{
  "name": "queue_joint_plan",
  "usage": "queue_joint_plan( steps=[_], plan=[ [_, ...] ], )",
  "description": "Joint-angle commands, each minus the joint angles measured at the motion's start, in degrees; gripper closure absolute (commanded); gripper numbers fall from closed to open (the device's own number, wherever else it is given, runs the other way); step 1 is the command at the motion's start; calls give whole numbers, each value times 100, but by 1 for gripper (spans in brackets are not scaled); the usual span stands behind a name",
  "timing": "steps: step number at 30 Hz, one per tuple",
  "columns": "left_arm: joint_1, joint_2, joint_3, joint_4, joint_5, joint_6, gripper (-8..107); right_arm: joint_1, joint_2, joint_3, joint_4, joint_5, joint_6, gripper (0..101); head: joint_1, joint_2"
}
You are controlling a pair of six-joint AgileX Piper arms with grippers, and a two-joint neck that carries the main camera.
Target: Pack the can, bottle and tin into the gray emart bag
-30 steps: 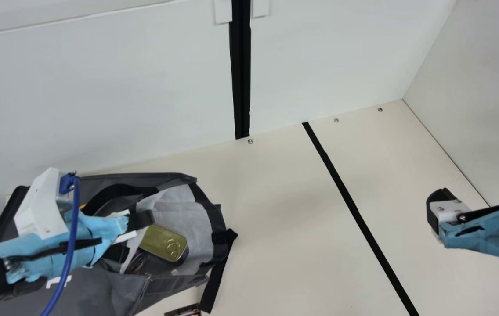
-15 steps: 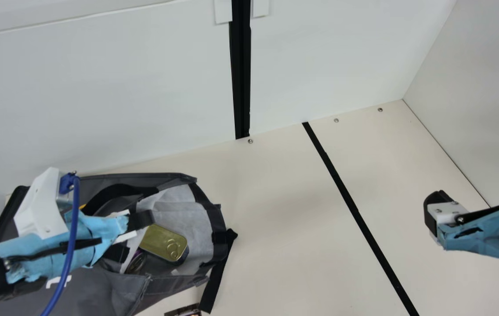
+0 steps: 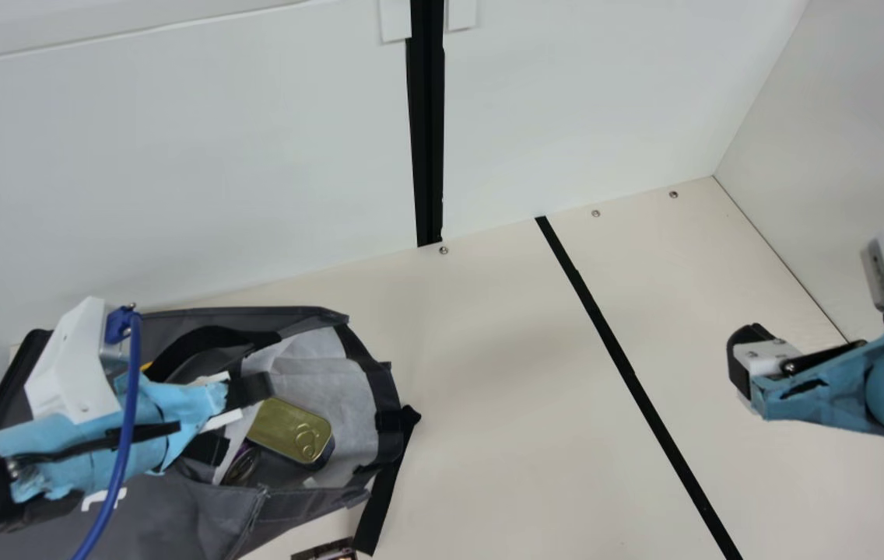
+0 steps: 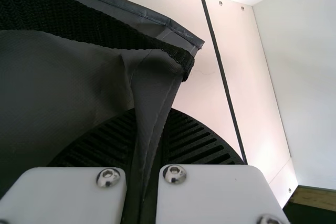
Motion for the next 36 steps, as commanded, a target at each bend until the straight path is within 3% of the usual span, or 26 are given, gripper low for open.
queue_joint_plan(
  steps=[1,36],
  plan=[
    [0,0,0,0,0,0,89,33,44,18,14,-58,37,10,-130,-5],
    [0,0,0,0,0,0,89,168,1279,334,998,-1213,-565,10,-130,-5]
  ],
)
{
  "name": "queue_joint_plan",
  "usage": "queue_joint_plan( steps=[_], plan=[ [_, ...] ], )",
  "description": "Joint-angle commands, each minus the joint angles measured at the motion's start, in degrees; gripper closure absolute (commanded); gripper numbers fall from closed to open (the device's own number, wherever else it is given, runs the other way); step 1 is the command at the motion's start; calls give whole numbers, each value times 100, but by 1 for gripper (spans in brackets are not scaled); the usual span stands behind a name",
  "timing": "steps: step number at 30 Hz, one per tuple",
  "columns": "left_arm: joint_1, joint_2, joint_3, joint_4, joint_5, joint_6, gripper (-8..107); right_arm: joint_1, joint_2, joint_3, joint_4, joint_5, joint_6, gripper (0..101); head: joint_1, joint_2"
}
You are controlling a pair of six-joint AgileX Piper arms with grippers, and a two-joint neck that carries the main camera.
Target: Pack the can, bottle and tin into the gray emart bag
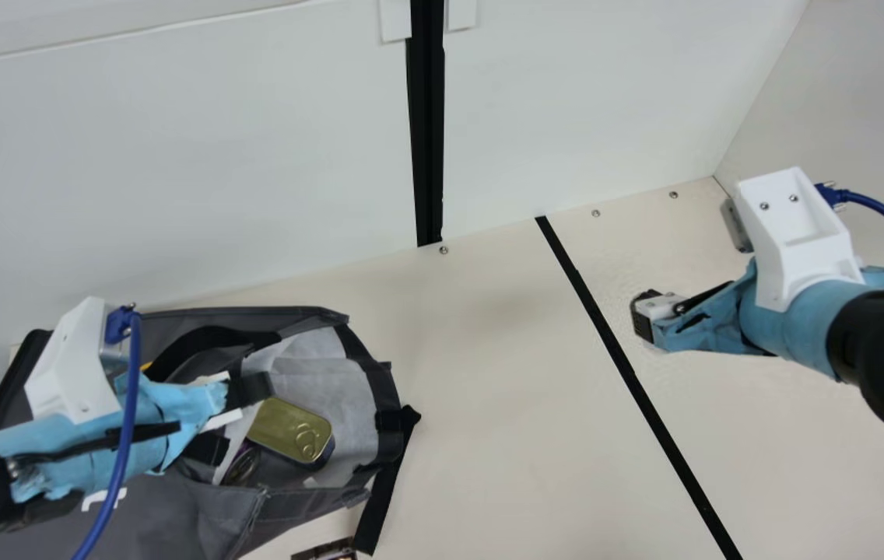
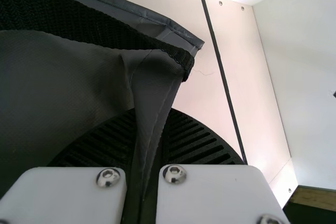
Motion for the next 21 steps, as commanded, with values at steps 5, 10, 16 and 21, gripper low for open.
queue_joint_plan(
  steps=[5,10,16,21],
  plan=[
    [0,0,0,0,0,0,89,94,177,135,207,-217,-154,10,-130,-5],
    [0,0,0,0,0,0,89,144,335,263,444,-407,-302,10,-130,-5],
    [0,0,0,0,0,0,89,183,533,388,915,-598,-557,10,-130,-5],
    [0,0,0,0,0,0,89,185,709,469,1357,-698,-865,10,-130,-5]
  ],
)
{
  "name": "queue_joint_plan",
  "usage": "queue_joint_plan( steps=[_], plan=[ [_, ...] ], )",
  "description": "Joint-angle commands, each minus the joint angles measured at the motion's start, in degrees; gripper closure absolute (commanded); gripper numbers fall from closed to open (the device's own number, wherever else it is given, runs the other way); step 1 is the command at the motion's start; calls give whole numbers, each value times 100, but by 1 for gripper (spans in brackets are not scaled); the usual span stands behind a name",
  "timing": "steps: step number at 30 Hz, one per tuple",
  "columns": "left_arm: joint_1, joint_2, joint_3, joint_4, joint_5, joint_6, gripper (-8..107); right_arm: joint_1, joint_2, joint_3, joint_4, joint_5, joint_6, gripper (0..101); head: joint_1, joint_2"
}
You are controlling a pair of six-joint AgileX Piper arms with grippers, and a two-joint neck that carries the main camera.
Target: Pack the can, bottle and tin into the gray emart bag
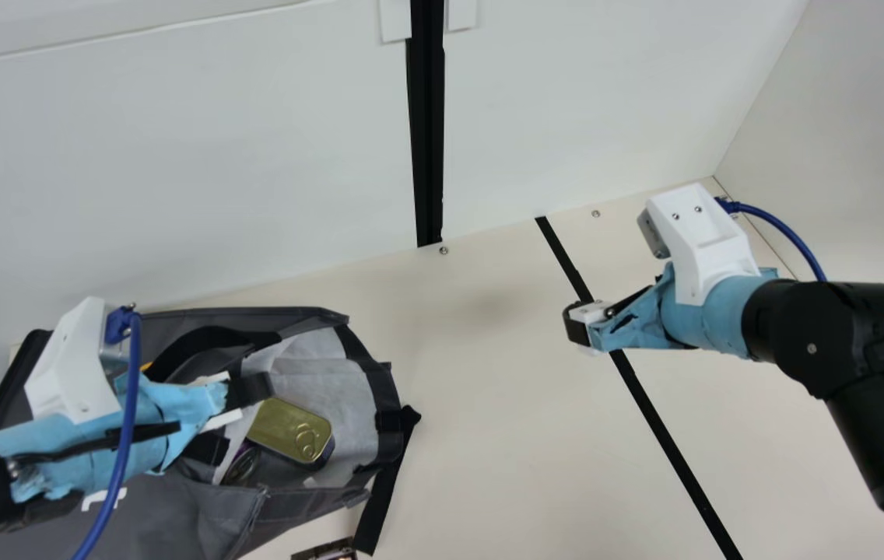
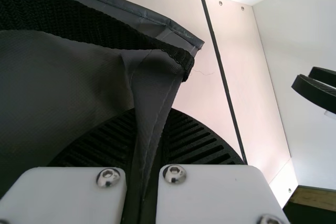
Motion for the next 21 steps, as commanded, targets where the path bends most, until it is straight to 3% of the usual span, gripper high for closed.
queue_joint_plan(
  steps=[1,21],
  plan=[
    [0,0,0,0,0,0,89,2,57,27,241,-25,-139,10,-130,-5],
    [0,0,0,0,0,0,89,-49,677,397,1979,-232,-1615,10,-130,-5]
  ],
)
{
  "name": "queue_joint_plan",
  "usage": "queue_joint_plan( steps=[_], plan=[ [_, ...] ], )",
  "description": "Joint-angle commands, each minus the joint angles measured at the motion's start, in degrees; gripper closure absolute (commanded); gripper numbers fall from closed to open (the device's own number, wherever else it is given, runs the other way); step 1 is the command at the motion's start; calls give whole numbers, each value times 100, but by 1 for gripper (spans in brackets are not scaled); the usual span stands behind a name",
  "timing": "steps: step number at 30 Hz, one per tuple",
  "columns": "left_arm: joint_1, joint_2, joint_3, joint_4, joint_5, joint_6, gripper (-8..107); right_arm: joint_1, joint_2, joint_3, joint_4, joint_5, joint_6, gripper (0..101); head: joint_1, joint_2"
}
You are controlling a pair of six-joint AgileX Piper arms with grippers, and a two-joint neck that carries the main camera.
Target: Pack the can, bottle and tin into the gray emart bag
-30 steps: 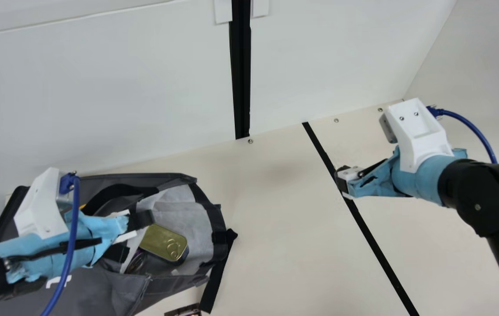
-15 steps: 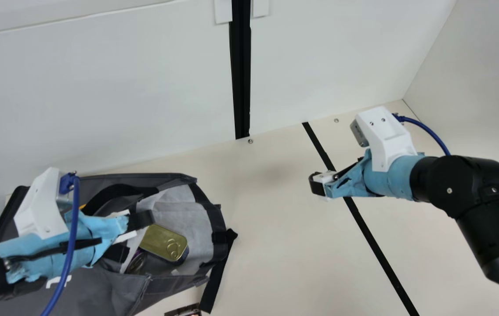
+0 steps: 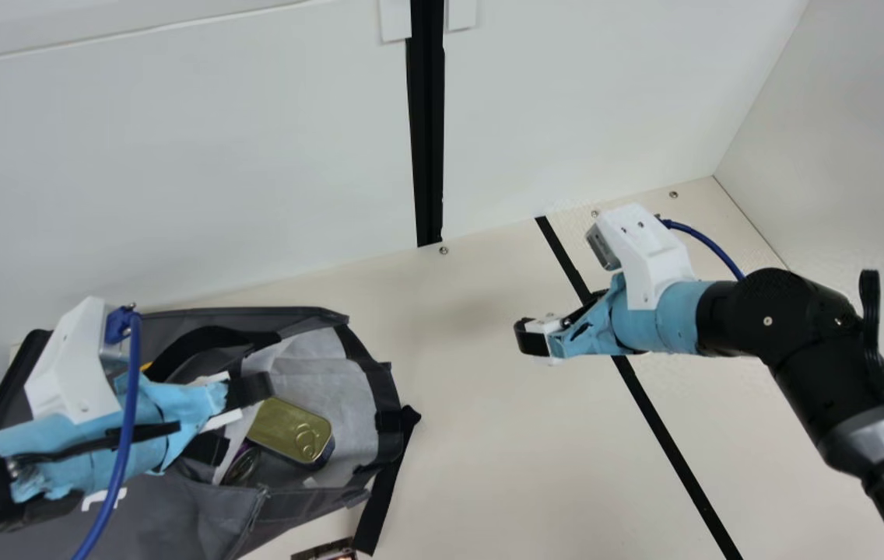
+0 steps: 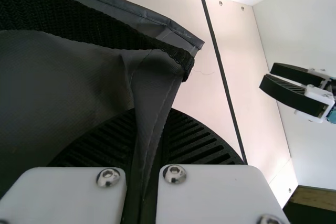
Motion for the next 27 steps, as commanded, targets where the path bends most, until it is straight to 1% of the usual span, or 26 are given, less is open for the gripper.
queue_joint_plan(
  steps=[1,11,18,27],
  plan=[
    [0,0,0,0,0,0,89,-6,51,34,258,1,-213,10,-130,-14],
    [0,0,0,0,0,0,89,16,413,197,1000,-14,-1016,10,-130,-14],
    [0,0,0,0,0,0,89,64,732,220,1513,121,-1542,10,-130,-14],
    [0,0,0,0,0,0,89,168,1110,223,1927,266,-2063,10,-130,-14]
  ],
)
